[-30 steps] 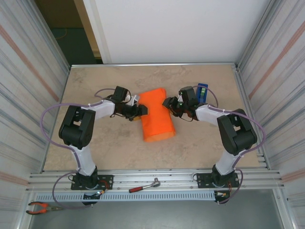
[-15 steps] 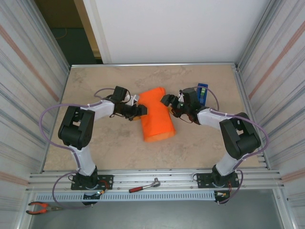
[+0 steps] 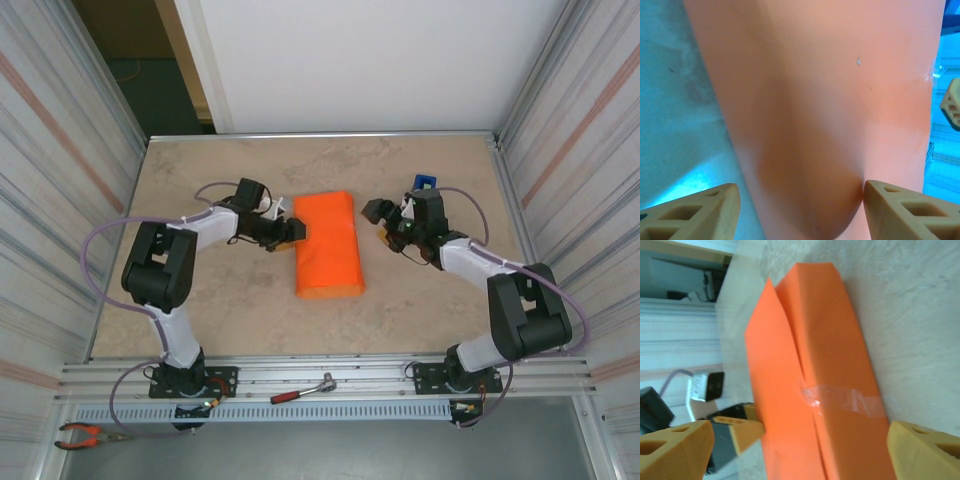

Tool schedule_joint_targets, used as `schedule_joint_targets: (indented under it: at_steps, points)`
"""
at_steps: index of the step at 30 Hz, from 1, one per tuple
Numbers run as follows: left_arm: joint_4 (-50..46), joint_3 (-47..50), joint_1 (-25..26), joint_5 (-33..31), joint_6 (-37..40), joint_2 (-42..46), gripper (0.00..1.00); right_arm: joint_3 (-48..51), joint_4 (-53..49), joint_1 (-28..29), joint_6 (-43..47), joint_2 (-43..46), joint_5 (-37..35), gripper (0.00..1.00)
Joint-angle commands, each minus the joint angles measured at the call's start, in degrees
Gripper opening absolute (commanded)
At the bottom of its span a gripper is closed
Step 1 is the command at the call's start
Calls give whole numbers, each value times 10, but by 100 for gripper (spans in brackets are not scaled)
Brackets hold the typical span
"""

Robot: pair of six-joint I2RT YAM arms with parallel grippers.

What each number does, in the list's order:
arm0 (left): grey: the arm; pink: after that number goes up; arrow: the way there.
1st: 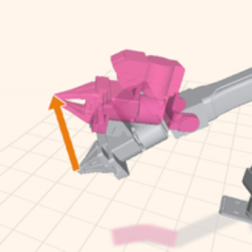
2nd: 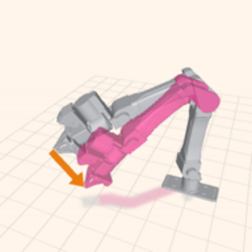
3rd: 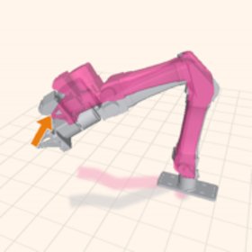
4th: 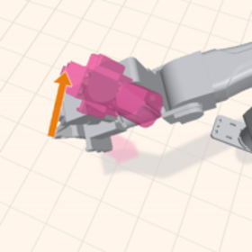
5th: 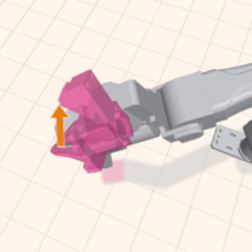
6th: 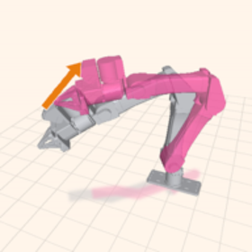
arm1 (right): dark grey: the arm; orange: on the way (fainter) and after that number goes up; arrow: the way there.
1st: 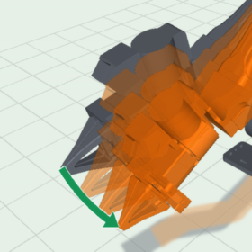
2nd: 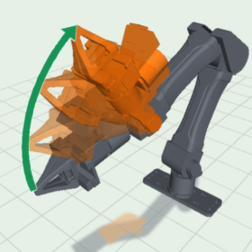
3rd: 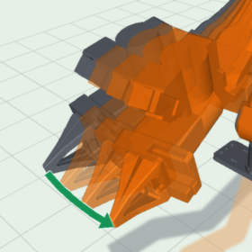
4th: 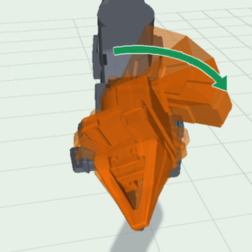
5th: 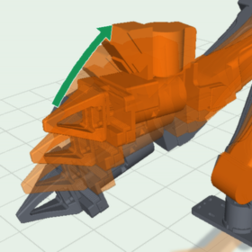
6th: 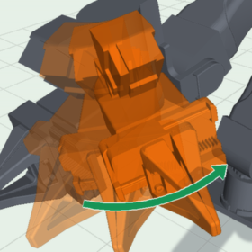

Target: Wrap the gift box in paper

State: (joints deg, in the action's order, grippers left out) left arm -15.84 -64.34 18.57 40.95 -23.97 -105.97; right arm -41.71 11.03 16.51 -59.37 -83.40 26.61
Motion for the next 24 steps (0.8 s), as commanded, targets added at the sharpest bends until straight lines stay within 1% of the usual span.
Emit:
schedule_joint_targets:
  at_steps: [1, 3, 5, 9, 13, 15, 17, 20, 24]
  points:
    - [-30, -22, -13, 9, 17, 45, 67, 12, -53, 5, 42, 29, -7, 83]
    - [-36, -19, -19, 4, 16, 67, 67, 15, -66, 14, 54, 45, -9, 80]
    - [-38, -7, -21, -6, 13, 94, 68, 13, -91, 29, 70, 55, -17, 80]
    - [-16, 48, -16, -31, -10, 156, 72, 7, -134, 82, 102, 73, -47, 87]
    - [35, 129, 18, -83, -49, 225, 84, 10, -175, 120, 132, 86, -85, 92]
    - [75, 176, 42, -110, -79, 257, 90, 14, -183, 127, 139, 83, -86, 92]
    - [114, 219, 69, -142, -106, 282, 93, 20, -187, 131, 144, 76, -81, 92]
    - [151, 266, 103, -182, -133, 302, 92, 33, -195, 140, 152, 72, -83, 90]
    - [182, 286, 130, -200, -143, 289, 85, 49, -192, 144, 157, 65, -84, 86]
